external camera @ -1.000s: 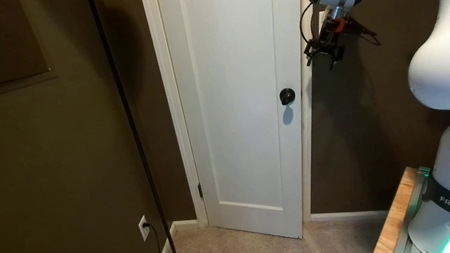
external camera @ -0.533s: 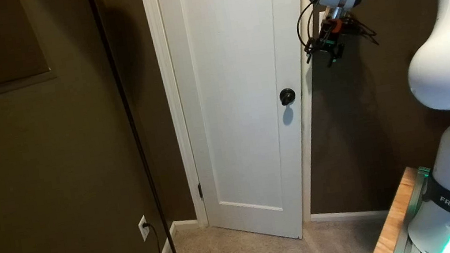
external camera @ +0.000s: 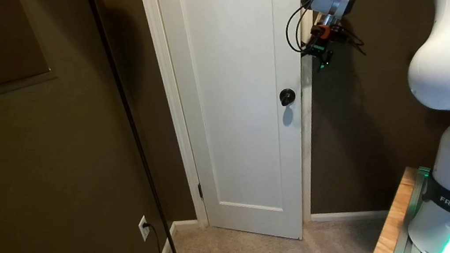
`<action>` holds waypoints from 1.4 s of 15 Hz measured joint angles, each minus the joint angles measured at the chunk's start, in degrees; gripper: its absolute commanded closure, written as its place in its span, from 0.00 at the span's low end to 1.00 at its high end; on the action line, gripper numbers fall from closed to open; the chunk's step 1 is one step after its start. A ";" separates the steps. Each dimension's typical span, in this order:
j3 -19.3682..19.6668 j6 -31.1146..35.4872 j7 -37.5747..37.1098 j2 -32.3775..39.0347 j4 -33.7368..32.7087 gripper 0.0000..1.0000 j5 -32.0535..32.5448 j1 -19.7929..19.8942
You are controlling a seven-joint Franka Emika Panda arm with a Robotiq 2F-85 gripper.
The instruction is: Open the door
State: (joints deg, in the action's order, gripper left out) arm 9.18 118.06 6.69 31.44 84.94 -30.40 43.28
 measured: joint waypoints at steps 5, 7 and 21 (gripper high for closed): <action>-0.27 -2.44 0.12 -0.15 -0.04 0.00 0.56 0.04; -0.19 -5.80 1.17 -0.55 -0.01 0.00 1.46 0.13; -2.19 -28.31 22.52 -6.19 7.22 0.00 3.08 -3.25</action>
State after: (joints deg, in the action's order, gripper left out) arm 7.00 89.75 29.21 25.25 92.15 -27.33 40.03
